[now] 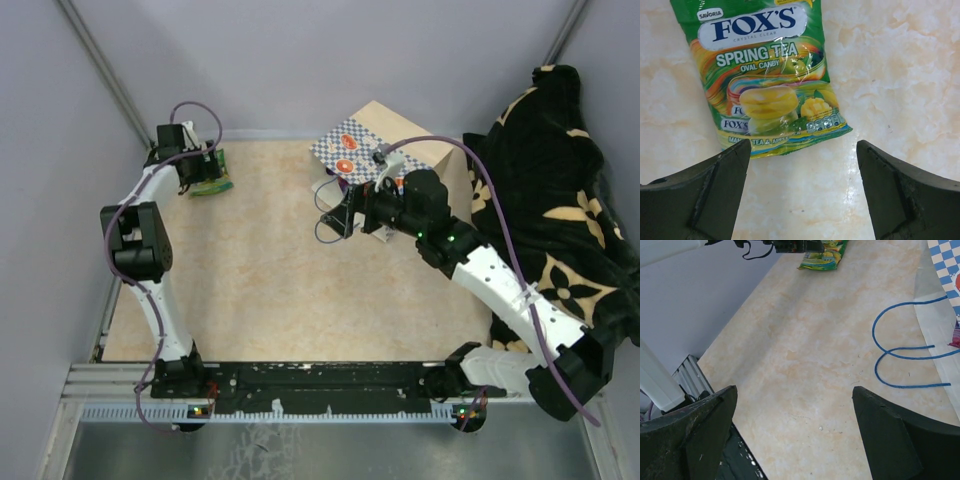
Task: Take the snacks out of the paper bag
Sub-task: Move the snack to the corner of the board.
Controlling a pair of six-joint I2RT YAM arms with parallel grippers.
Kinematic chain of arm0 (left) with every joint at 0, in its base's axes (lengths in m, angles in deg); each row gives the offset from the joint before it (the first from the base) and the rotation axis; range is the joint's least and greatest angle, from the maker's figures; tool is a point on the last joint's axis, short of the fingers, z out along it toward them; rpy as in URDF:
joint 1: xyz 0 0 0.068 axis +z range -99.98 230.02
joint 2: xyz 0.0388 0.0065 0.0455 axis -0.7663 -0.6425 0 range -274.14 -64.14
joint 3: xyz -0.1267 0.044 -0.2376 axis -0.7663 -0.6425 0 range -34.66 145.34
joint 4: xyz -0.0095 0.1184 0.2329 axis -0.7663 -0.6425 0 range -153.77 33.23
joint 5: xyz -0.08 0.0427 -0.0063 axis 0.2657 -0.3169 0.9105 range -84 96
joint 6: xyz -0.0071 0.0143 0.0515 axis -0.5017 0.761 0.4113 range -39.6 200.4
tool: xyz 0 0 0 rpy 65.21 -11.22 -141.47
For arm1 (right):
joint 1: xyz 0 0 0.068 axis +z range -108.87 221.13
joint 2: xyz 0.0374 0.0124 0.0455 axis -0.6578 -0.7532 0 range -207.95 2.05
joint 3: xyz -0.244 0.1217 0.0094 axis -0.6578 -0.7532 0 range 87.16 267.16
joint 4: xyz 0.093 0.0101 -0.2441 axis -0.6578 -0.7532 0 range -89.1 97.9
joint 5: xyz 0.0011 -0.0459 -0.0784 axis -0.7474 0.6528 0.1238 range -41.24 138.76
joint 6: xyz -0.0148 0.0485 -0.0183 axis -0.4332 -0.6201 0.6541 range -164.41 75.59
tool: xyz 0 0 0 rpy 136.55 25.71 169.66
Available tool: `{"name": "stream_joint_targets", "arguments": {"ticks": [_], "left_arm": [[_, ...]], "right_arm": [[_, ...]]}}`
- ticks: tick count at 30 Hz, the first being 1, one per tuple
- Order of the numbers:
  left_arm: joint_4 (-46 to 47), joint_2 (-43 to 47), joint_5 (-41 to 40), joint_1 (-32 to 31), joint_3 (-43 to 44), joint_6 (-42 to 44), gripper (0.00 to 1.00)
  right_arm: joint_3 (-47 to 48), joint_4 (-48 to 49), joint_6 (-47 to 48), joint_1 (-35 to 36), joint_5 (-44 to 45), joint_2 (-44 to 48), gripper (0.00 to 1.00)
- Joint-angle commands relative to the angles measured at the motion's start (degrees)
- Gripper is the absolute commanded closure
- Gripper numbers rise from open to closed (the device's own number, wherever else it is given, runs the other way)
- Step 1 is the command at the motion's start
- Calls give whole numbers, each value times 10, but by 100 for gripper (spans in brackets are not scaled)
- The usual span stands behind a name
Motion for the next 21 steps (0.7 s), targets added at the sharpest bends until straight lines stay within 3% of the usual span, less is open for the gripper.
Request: {"name": "stream_joint_targets", "arguments": {"ticks": [1, 21], "left_arm": [[38, -23, -2, -15, 5, -23, 8], [-65, -151, -121, -6, 123, 10, 8]], "right_arm": [[14, 0, 17, -5, 3, -3, 1], [-29, 9, 6, -5, -13, -9, 1]]}}
